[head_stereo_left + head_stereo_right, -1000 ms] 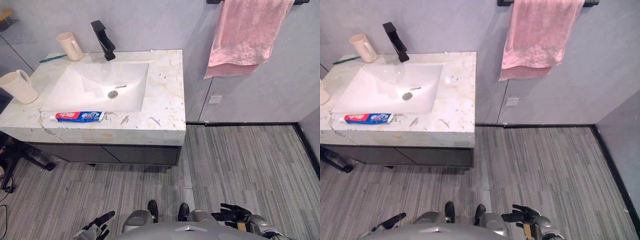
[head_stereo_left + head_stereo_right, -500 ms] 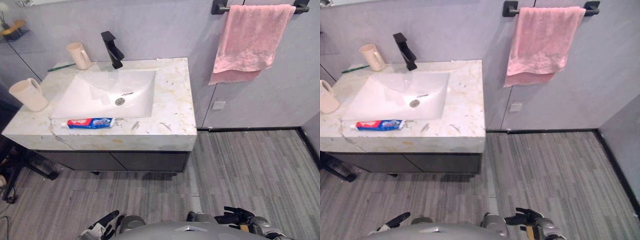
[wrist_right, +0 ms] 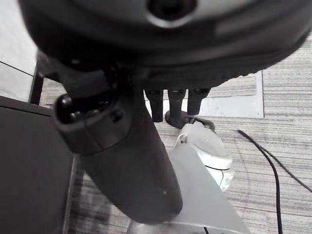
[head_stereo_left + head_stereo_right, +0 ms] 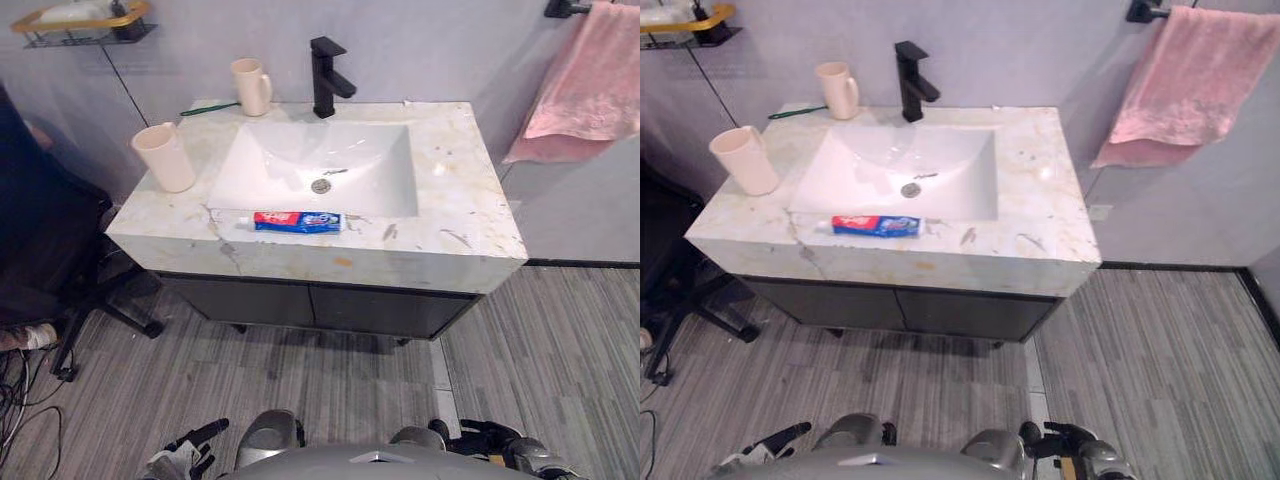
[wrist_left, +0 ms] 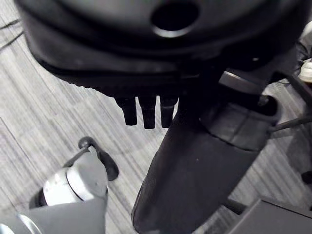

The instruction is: Organize the bathroom.

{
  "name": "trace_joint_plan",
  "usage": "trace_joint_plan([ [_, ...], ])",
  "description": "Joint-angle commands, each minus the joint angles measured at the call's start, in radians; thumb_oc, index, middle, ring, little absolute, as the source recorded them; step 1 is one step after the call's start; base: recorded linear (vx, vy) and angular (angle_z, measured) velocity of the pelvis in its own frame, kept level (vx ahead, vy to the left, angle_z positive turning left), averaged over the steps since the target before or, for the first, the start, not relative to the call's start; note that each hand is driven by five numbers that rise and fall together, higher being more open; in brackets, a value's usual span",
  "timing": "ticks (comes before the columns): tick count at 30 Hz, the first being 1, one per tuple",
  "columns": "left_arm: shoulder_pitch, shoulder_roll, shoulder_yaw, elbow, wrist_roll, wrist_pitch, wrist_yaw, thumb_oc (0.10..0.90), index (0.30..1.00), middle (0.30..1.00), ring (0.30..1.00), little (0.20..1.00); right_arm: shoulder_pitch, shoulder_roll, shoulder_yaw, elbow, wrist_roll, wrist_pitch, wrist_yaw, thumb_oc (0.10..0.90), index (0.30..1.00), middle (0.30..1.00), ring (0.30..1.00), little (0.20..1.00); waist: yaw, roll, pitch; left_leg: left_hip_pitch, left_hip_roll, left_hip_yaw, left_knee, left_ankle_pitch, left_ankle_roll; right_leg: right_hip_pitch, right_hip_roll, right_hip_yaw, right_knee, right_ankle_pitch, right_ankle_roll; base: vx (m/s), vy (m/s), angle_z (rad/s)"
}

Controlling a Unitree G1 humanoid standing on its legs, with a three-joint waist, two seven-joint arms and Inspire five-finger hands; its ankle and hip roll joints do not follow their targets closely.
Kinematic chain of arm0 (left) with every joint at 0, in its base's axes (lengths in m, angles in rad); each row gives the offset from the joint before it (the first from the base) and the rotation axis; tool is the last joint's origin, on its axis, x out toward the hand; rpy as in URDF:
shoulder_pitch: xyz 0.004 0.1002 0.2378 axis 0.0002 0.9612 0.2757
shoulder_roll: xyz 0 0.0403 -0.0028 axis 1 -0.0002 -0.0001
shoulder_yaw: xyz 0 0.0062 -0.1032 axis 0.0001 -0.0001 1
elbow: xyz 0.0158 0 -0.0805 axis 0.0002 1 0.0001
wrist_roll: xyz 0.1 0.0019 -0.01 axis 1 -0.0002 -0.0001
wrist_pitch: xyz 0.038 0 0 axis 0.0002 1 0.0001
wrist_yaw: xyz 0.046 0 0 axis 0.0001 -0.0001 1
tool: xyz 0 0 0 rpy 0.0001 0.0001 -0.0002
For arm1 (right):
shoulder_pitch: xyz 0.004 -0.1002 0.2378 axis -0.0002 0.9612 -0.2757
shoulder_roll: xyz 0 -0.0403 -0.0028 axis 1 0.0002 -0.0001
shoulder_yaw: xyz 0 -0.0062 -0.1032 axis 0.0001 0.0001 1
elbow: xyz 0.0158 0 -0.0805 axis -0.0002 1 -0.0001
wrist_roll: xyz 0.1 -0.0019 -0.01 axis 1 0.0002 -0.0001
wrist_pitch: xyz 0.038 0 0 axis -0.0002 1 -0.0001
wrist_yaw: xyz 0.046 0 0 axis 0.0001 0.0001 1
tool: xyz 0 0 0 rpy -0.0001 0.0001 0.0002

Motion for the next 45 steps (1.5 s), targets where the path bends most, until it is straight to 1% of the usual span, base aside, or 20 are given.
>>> trace_joint_plan([
  [1,0.019,0.042,0.008,-0.057,0.069,-0.004,-0.016,0.800,0.900,0.900,0.900,0.900,-0.052,0.016,0.025,-0.053,0.003,-0.014,0.022,0.800,0.900,0.900,0.900,0.900,0.019,0.034,0.020,0.092,0.077,0.064,-0.158,0.091,-0.027,-0.023,0.029,-0.088,0.104,-0.040,0.108,0.00,0.178,-1.10],
  [2,0.016,0.044,-0.005,-0.069,0.067,-0.003,-0.007,0.800,0.900,0.900,0.900,0.900,-0.045,0.015,0.032,-0.059,0.016,-0.016,0.031,0.800,0.900,0.900,0.900,0.900,-0.003,0.030,0.007,0.089,0.061,0.034,-0.179,0.107,-0.017,-0.042,0.151,-0.035,0.102,-0.102,0.091,0.03,0.108,-0.91],
  [3,0.014,0.044,-0.013,-0.075,0.074,-0.005,0.000,0.800,0.900,0.900,0.900,0.900,-0.038,0.016,0.034,-0.056,0.024,-0.022,0.034,0.800,0.900,0.900,0.900,0.900,-0.018,0.019,-0.001,0.086,0.037,0.006,-0.193,0.113,-0.009,-0.064,0.231,-0.016,0.084,-0.136,0.080,0.04,0.052,-0.69],
  [6,0.006,0.045,-0.021,-0.078,0.071,-0.017,0.001,0.800,0.900,0.900,0.900,0.900,-0.037,0.021,0.042,-0.045,0.026,-0.029,0.042,0.800,0.900,0.900,0.900,0.900,-0.022,0.002,-0.001,0.094,0.005,0.002,-0.196,0.096,0.006,-0.081,0.263,-0.072,0.057,-0.144,0.072,0.03,-0.021,0.33],
  [7,0.001,0.044,-0.018,-0.077,0.071,-0.018,0.003,0.800,0.900,0.900,0.900,0.900,-0.039,0.023,0.045,-0.041,0.023,-0.025,0.043,0.800,0.900,0.900,0.900,0.900,-0.017,0.003,-0.003,0.093,0.005,0.006,-0.197,0.099,0.010,-0.064,0.274,-0.090,0.043,-0.179,0.052,0.04,-0.068,0.62],
  [10,-0.010,0.029,-0.002,-0.094,0.025,-0.014,0.004,0.800,0.900,0.900,0.900,0.900,-0.044,0.020,0.055,-0.024,0.032,-0.018,0.051,0.800,0.900,0.900,0.900,0.900,-0.018,0.013,-0.021,0.092,0.006,-0.003,-0.209,0.111,0.003,-0.021,0.320,-0.078,-0.012,-0.227,0.016,0.04,-0.048,0.00],
  [15,-0.021,0.009,0.013,-0.083,-0.075,-0.034,0.050,0.800,0.900,0.900,0.900,0.900,-0.041,0.022,0.051,-0.016,0.029,-0.004,0.060,0.800,0.900,0.900,0.900,0.900,-0.015,0.007,-0.047,0.091,0.012,0.008,-0.231,0.123,-0.012,0.042,0.337,-0.088,-0.118,-0.227,-0.001,0.02,-0.025,-0.02],
  [17,-0.008,0.003,0.102,-0.063,-0.246,-0.120,0.150,0.800,0.900,0.900,0.900,0.900,-0.041,0.029,0.043,0.008,0.024,-0.008,0.073,0.800,0.900,0.900,0.900,0.900,-0.001,0.002,-0.067,0.094,0.016,0.014,-0.247,0.127,-0.022,0.074,0.342,-0.103,-0.172,-0.223,-0.004,0.05,-0.013,-0.05],
  [22,0.014,0.025,0.225,-0.052,-0.452,-0.285,0.244,0.800,0.900,0.900,0.900,0.900,-0.040,0.042,0.048,0.020,0.033,-0.017,0.087,0.800,0.900,0.900,0.900,0.900,0.012,0.002,-0.086,0.099,0.025,0.015,-0.260,0.132,-0.030,0.089,0.345,-0.113,-0.179,-0.233,-0.005,0.05,0.001,0.03],
  [28,0.028,0.120,0.378,-0.162,-0.644,-0.642,0.347,0.800,0.900,0.900,0.900,0.900,-0.045,0.051,0.079,0.009,0.005,0.007,0.055,0.800,0.900,0.900,0.900,0.900,0.031,0.013,-0.097,0.107,0.033,0.013,-0.268,0.128,-0.033,0.083,0.337,-0.126,-0.174,-0.238,-0.002,0.03,0.005,0.02],
  [29,0.028,0.120,0.378,-0.162,-0.644,-0.642,0.347,0.800,0.900,0.900,0.900,0.900,-0.045,0.051,0.079,0.009,0.005,0.007,0.055,0.800,0.900,0.900,0.900,0.900,0.031,0.013,-0.097,0.107,0.033,0.013,-0.268,0.128,-0.033,0.083,0.337,-0.126,-0.174,-0.238,-0.002,0.03,-0.014,0.04],
  [32,0.019,0.237,0.452,-0.343,-0.482,-0.846,0.548,0.800,0.900,0.900,0.900,0.900,-0.051,0.051,0.096,-0.001,0.002,0.037,0.043,0.800,0.900,0.900,0.900,0.900,0.043,0.024,-0.106,0.121,0.036,0.014,-0.277,0.122,-0.028,0.082,0.332,-0.136,-0.170,-0.240,0.000,0.05,-0.019,0.07],
  [35,0.009,0.264,0.466,-0.424,-0.383,-0.868,0.643,0.800,0.900,0.900,0.900,0.900,-0.050,0.051,0.099,0.000,-0.002,0.041,0.038,0.800,0.900,0.900,0.900,0.900,0.045,0.026,-0.109,0.122,0.036,0.015,-0.277,0.120,-0.027,0.081,0.331,-0.137,-0.168,-0.241,0.001,0.02,-0.007,0.07],
  [36,-0.011,0.307,0.479,-0.560,-0.199,-0.900,0.779,0.800,0.900,0.900,0.900,0.900,-0.046,0.049,0.099,0.001,-0.008,0.045,0.033,0.800,0.900,0.900,0.900,0.900,0.049,0.028,-0.113,0.125,0.036,0.016,-0.277,0.115,-0.024,0.080,0.330,-0.139,-0.166,-0.242,0.002,0.04,-0.022,0.12],
  [39,-0.026,0.371,0.489,-0.802,0.077,-0.813,0.994,0.800,0.900,0.900,0.900,0.900,-0.036,0.051,0.099,0.004,-0.020,0.049,0.030,0.800,0.900,0.900,0.900,0.900,0.051,0.028,-0.118,0.129,0.037,0.020,-0.274,0.109,-0.021,0.083,0.329,-0.141,-0.162,-0.246,0.001,0.03,-0.027,0.04],
  [40,-0.026,0.371,0.489,-0.802,0.077,-0.813,0.994,0.800,0.900,0.900,0.900,0.900,-0.036,0.051,0.099,0.004,-0.020,0.049,0.030,0.800,0.900,0.900,0.900,0.900,0.051,0.028,-0.118,0.129,0.037,0.020,-0.274,0.109,-0.021,0.083,0.329,-0.141,-0.162,-0.246,0.001,0.03,-0.031,0.02],
  [41,-0.038,0.423,0.500,-0.984,0.234,-0.709,1.079,0.800,0.900,0.900,0.900,0.900,-0.027,0.053,0.104,0.002,-0.019,0.051,0.035,0.800,0.900,0.900,0.900,0.900,0.053,0.027,-0.121,0.134,0.038,0.022,-0.275,0.106,-0.019,0.087,0.330,-0.141,-0.161,-0.249,-0.001,0.04,-0.040,-0.03],
  [42,-0.050,0.463,0.506,-1.083,0.326,-0.646,1.093,0.800,0.900,0.900,0.900,0.900,-0.020,0.056,0.108,0.002,-0.023,0.058,0.040,0.800,0.900,0.900,0.900,0.900,0.051,0.027,-0.126,0.136,0.039,0.025,-0.277,0.104,-0.018,0.088,0.331,-0.142,-0.159,-0.252,-0.002,0.06,-0.069,-0.03],
  [43,-0.066,0.504,0.517,-1.218,0.414,-0.533,1.026,0.800,0.900,0.900,0.900,0.900,-0.010,0.062,0.110,0.005,-0.029,0.060,0.051,0.800,0.900,0.900,0.900,0.900,0.052,0.024,-0.130,0.139,0.042,0.026,-0.280,0.104,-0.019,0.092,0.335,-0.141,-0.159,-0.257,-0.005,0.04,-0.057,0.00],
  [45,-0.075,0.547,0.509,-1.278,0.452,-0.492,0.916,0.800,0.900,0.900,0.900,0.900,-0.001,0.067,0.117,0.008,-0.027,0.062,0.050,0.800,0.900,0.900,0.900,0.900,0.050,0.024,-0.134,0.145,0.043,0.027,-0.285,0.104,-0.018,0.093,0.337,-0.139,-0.156,-0.260,-0.005,0.03,-0.048,-0.02],
])
